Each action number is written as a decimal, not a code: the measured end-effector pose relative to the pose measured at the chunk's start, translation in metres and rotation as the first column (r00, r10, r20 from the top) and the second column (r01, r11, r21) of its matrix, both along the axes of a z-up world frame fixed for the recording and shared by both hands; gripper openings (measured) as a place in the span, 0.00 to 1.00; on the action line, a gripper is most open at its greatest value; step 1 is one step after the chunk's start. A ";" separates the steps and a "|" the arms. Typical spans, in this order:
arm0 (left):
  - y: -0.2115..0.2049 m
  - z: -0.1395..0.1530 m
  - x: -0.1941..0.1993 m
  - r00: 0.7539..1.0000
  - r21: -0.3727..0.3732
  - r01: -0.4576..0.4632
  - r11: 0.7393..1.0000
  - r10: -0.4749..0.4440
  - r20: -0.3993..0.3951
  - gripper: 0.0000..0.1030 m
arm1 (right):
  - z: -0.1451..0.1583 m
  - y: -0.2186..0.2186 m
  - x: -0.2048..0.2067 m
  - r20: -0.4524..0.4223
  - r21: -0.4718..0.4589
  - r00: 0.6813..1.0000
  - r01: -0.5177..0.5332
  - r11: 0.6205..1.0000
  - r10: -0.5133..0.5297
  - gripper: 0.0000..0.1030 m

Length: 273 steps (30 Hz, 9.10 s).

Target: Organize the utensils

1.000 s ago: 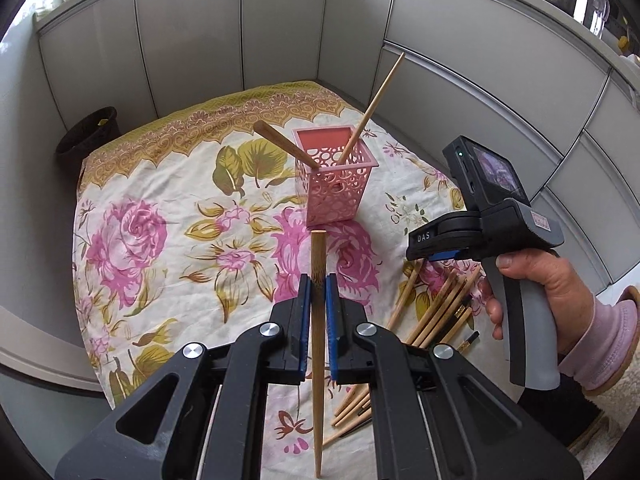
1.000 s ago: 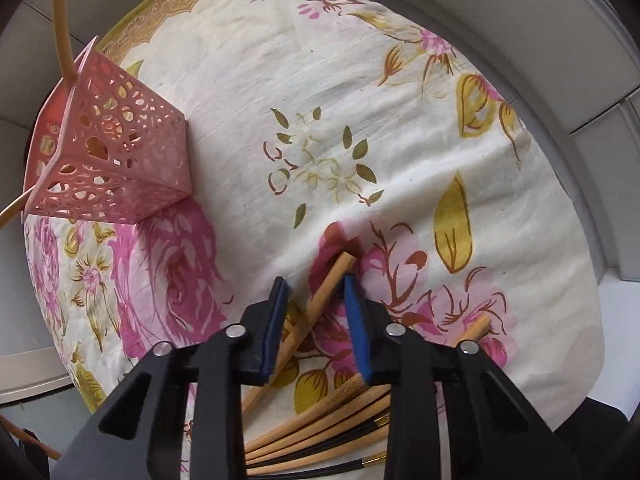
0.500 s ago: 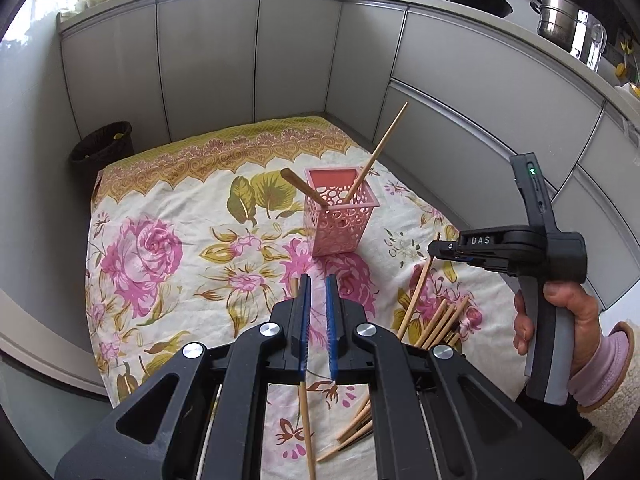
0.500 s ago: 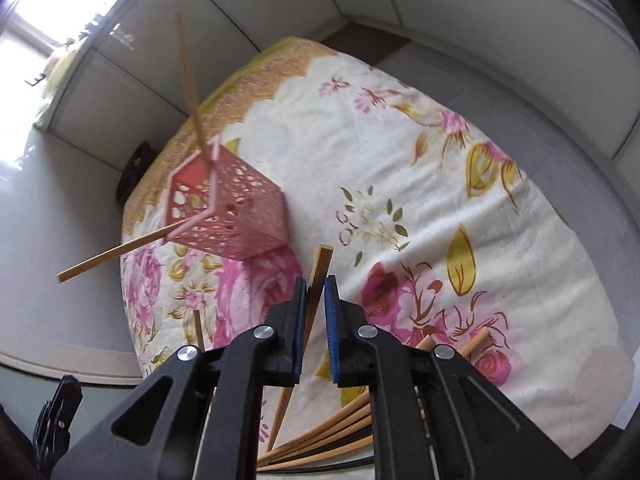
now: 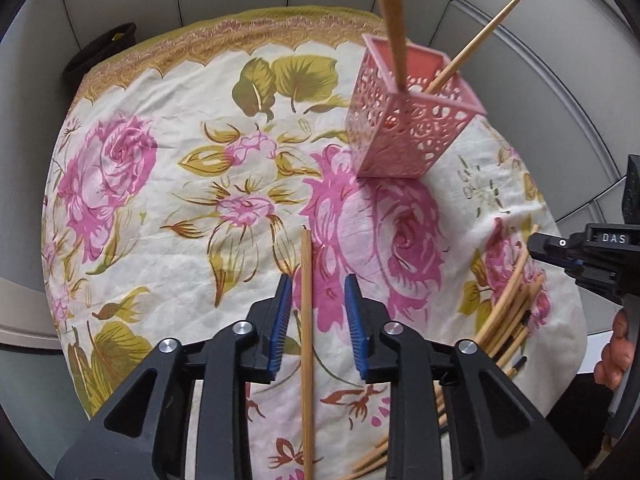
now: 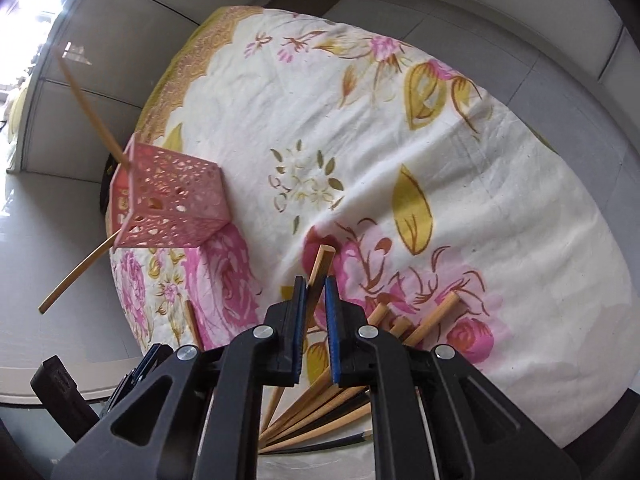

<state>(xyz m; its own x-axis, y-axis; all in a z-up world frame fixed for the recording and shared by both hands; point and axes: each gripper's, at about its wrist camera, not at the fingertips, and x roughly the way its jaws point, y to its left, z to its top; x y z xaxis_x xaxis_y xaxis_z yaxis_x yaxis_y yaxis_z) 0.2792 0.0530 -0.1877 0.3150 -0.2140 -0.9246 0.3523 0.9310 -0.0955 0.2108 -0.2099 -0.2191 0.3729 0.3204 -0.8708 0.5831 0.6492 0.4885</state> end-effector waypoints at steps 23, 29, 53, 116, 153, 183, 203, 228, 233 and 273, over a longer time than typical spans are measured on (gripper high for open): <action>-0.005 0.004 -0.036 0.986 0.164 0.123 0.979 -0.140 0.094 0.06 | -0.018 -0.011 0.031 -0.156 -0.059 0.987 0.024 0.998 -0.033 0.11; 0.017 0.057 -0.064 0.978 0.007 0.098 0.995 -0.097 0.183 0.06 | -0.016 0.002 0.017 -0.042 -0.116 0.999 0.005 0.993 -0.010 0.11; 0.035 0.141 -0.136 0.892 -0.205 0.086 0.975 0.017 0.452 0.06 | 0.126 0.061 -0.098 0.448 -0.304 0.842 -0.175 0.937 0.302 0.05; 0.048 0.163 -0.145 0.844 -0.314 0.086 0.946 0.098 0.528 0.06 | 0.130 0.103 -0.106 0.491 -0.504 0.701 -0.255 0.825 0.517 0.08; -0.020 0.198 -0.021 0.729 -0.434 0.000 0.901 0.297 0.617 0.47 | 0.238 0.023 0.031 0.731 -0.463 0.585 0.049 0.885 0.350 0.08; 0.004 0.213 -0.101 0.741 -0.422 0.004 0.906 0.280 0.610 0.93 | 0.214 0.021 -0.090 0.707 -0.521 0.652 0.218 0.825 0.274 0.93; -0.106 0.096 -0.112 0.914 -0.020 0.291 0.956 -0.272 0.301 0.93 | 0.105 -0.026 -0.165 0.376 -0.279 0.918 -0.020 0.960 0.128 0.93; -0.207 -0.015 -0.068 0.903 0.032 0.416 0.909 -0.408 -0.134 0.52 | 0.043 -0.067 -0.156 0.185 0.043 0.983 -0.012 0.999 0.003 0.93; -0.218 -0.029 -0.063 0.901 0.048 0.416 0.908 -0.404 -0.158 0.52 | 0.037 -0.073 -0.155 0.173 0.054 0.985 0.004 0.999 -0.013 0.93; -0.080 0.045 -0.058 0.959 -0.031 0.257 0.966 -0.251 0.130 0.07 | -0.012 -0.016 -0.032 -0.212 -0.045 0.977 0.021 0.999 -0.030 0.14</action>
